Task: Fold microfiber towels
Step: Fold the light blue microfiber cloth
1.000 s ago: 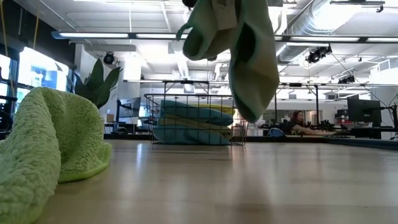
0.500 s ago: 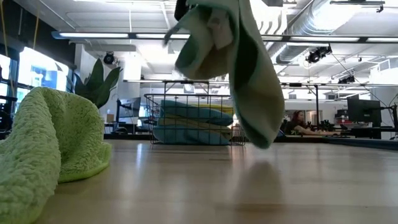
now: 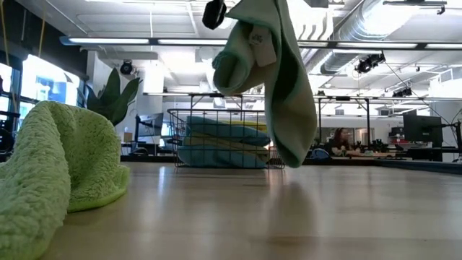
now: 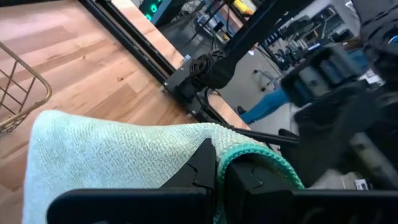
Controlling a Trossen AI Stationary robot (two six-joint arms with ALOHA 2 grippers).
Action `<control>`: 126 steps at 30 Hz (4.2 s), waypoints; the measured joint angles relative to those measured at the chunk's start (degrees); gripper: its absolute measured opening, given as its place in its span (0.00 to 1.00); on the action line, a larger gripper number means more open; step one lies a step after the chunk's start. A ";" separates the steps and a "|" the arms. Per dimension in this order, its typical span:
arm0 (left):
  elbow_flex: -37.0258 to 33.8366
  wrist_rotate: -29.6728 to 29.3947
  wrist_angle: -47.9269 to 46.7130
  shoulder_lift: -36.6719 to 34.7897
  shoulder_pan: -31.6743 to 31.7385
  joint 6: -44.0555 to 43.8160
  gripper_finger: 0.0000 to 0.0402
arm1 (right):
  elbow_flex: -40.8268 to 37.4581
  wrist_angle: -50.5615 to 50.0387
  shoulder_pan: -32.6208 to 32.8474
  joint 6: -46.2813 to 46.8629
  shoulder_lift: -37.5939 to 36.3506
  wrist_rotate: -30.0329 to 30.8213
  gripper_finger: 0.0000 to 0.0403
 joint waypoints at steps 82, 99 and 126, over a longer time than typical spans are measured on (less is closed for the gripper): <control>0.04 15.89 -9.94 -0.07 -0.37 10.54 0.01 | -0.02 1.16 -3.10 -6.03 9.18 7.23 0.01; 0.02 10.55 -9.55 -0.02 -4.60 25.59 0.38 | 0.00 -20.73 -3.27 20.90 -3.79 -11.03 0.00; 0.07 -36.34 7.99 11.39 -13.99 37.25 0.42 | 0.00 -18.87 -10.33 28.25 -4.02 -18.17 0.00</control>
